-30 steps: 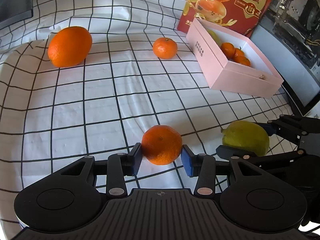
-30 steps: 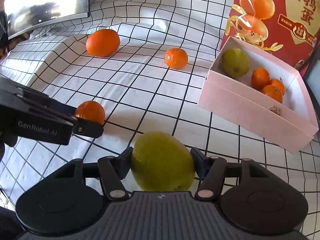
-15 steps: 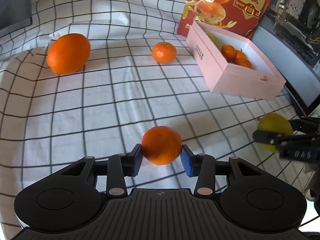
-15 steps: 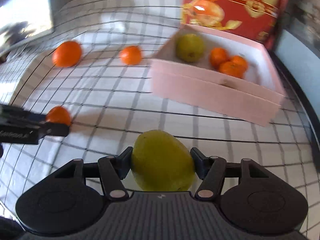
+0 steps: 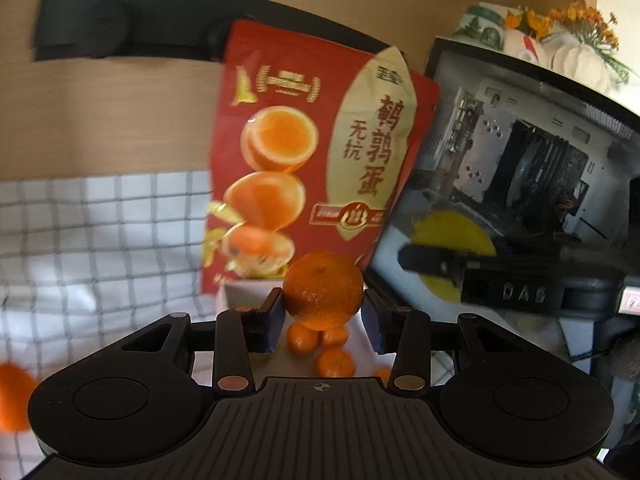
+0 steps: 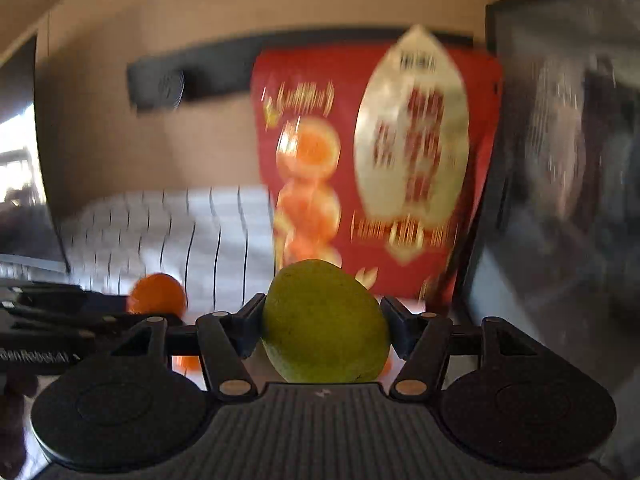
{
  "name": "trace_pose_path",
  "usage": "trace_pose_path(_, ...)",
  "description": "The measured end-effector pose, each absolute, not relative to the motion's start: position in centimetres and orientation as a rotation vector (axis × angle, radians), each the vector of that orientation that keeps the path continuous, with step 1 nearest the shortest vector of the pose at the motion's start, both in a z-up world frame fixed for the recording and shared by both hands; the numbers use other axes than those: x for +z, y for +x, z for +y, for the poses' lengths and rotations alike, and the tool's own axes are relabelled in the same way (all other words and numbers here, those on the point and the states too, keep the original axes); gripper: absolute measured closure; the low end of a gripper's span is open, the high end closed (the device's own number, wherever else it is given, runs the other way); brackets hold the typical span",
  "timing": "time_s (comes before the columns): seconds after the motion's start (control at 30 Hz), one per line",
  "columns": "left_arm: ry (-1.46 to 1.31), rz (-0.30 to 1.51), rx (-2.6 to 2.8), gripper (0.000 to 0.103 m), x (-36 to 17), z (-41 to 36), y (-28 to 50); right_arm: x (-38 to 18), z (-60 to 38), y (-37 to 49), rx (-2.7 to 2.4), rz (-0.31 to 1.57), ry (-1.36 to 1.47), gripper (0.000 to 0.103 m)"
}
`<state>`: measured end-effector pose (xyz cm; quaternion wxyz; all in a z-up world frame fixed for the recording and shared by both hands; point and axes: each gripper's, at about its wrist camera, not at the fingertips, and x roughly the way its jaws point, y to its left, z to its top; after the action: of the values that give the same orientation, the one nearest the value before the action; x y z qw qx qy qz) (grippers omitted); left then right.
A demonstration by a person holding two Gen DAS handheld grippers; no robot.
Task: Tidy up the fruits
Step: 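Carry pear and tangerine over the pink box and open both grippers inside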
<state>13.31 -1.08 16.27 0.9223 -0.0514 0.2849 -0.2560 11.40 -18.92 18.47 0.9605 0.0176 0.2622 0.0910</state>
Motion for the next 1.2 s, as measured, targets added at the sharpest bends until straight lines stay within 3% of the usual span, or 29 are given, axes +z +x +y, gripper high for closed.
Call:
trace_pose_path(0.13,-0.108,0.705,-0.489,0.057,12.6,-4.2,17.2,19.1,-20.5,14.2,0.175,0.524,0.040,0.041)
trace_pose_path(0.3,-0.076,0.912,-0.496,0.056,6.6,-6.3,20.2,15.5,-21.7,16.9,0.197,0.620,0.077,0.041)
trace_pose_path(0.63,-0.147,0.722,-0.378,0.058,8.5,-2.4,15.5,8.1,-19.9,21.4,0.243,0.796,0.023,0.041)
trace_pose_path(0.83,-0.275,0.754,-0.267,0.058,8.8,1.7,12.0,4.9,-17.5,23.3,0.242,0.867,-0.031,0.041)
trace_pose_path(1.2,-0.354,0.810,-0.065,0.058,7.4,8.9,7.4,4.3,-13.8,23.3,0.220,0.835,-0.126,0.041)
